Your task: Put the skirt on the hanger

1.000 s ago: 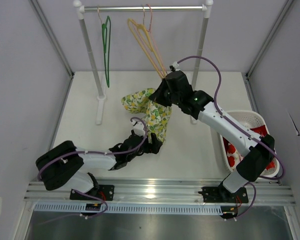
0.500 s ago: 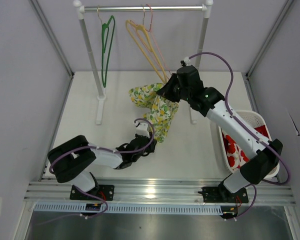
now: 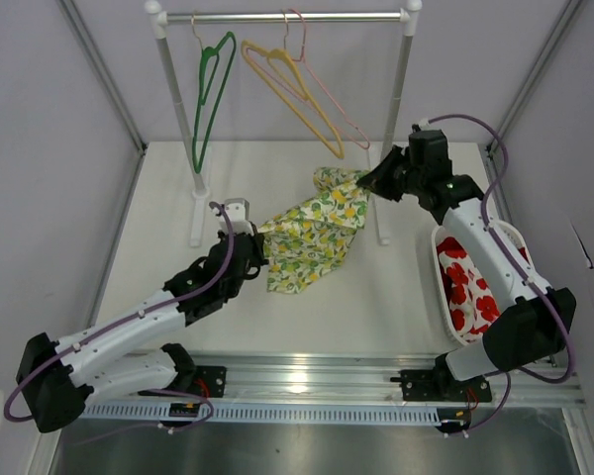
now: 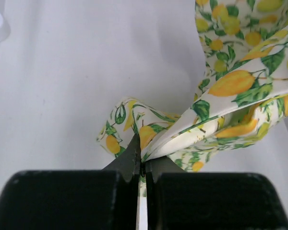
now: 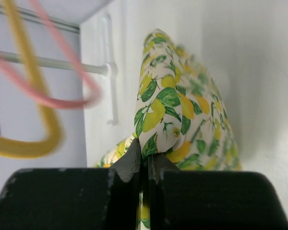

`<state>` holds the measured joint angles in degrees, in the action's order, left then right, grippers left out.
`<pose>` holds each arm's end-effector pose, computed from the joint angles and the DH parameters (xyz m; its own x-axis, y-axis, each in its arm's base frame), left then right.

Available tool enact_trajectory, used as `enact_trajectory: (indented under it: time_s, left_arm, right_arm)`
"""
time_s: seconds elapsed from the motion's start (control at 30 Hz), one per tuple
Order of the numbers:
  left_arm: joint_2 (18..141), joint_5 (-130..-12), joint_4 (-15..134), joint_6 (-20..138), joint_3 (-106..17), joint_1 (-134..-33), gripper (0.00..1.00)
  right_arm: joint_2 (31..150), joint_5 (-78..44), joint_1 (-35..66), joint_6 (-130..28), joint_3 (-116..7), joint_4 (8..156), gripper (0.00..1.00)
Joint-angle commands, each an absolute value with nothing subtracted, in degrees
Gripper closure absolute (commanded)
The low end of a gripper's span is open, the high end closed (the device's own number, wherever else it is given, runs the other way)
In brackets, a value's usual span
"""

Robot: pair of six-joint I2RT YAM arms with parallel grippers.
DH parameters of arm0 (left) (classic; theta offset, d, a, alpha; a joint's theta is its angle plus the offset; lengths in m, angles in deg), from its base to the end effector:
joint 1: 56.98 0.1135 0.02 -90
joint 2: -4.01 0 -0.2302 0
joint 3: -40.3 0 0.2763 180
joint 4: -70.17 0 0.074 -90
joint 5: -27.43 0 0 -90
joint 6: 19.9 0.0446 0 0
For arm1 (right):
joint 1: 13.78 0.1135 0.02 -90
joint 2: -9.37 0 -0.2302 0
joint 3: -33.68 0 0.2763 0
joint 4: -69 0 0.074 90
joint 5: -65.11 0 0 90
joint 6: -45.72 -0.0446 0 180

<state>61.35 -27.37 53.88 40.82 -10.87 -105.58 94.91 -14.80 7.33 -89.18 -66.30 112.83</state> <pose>0.1995 -0.1874 0.2354 -0.3479 -0.2098 -0.9138 0.1038 0.9600 -0.2599 0.3446 0.1414 0.3540 -0.6751 0.4843 -0.5565 -0.0289 0.7364 0.6759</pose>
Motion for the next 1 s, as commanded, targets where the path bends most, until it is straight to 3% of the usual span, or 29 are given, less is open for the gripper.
enact_trajectory:
  time_s: [0.0,0.1,0.2,0.23,0.27,0.37,0.4,0.43,0.5,0.6,0.8,0.97]
  left_arm:
    - [60.34,-29.33,42.44,46.37,-15.04,-104.88,1.0]
    - [61.74,-36.08,41.28,46.99,-13.65,-104.97,1.0]
    - [62.8,-41.71,41.89,45.06,-9.26,-105.49,1.0]
    - [62.98,-42.35,42.77,43.23,-6.98,-106.28,1.0]
    - [62.9,-43.14,43.47,42.42,-4.7,-106.81,1.0]
    - [60.62,-45.69,46.11,39.08,0.31,-109.18,0.77]
    - [59.48,-46.48,46.55,38.21,1.12,-109.53,0.59]
    - [56.94,-48.14,47.16,36.89,2.0,-109.88,0.51]
    - [53.86,-49.12,46.82,35.83,4.28,-109.89,0.41]
    - [47.79,-48.6,43.32,34.07,5.69,-109.89,0.34]
    - [40.4,-41.49,31.1,26.08,4.73,-109.89,0.36]
    - [42.24,-31.99,21.51,15.88,3.24,-109.89,0.32]
  right_arm:
    - [90.16,-9.59,4.25,-86.91,-56.93,109.51,1.0]
    - [86.46,-11.17,4.42,-85.94,-46.33,108.71,1.0]
    - [82.77,-12.23,5.03,-86.11,-34.46,105.37,0.75]
    - [81.46,-12.75,5.73,-86.2,-31.88,104.84,0.59]
    - [80.66,-13.19,6.17,-86.2,-29.68,104.31,0.53]
    - [77.16,-17.05,8.72,-86.47,-23.52,104.13,0.35]
    - [76.09,-18.89,9.42,-87.16,-22.55,104.91,0.32]
    - [74.86,-19.69,10.3,-87.34,-20.8,105.27,0.27]
    - [70.56,-22.24,10.57,-88.04,-19.21,107.63,0.23]
    - [63.64,-22.52,10.66,-90.24,-14.73,109.49,0.21]
    - [54.73,-23.22,15.66,-97.8,-6.65,113.18,0.24]
    - [54.19,-24.8,22.51,-102.98,-2.24,112.49,0.3]
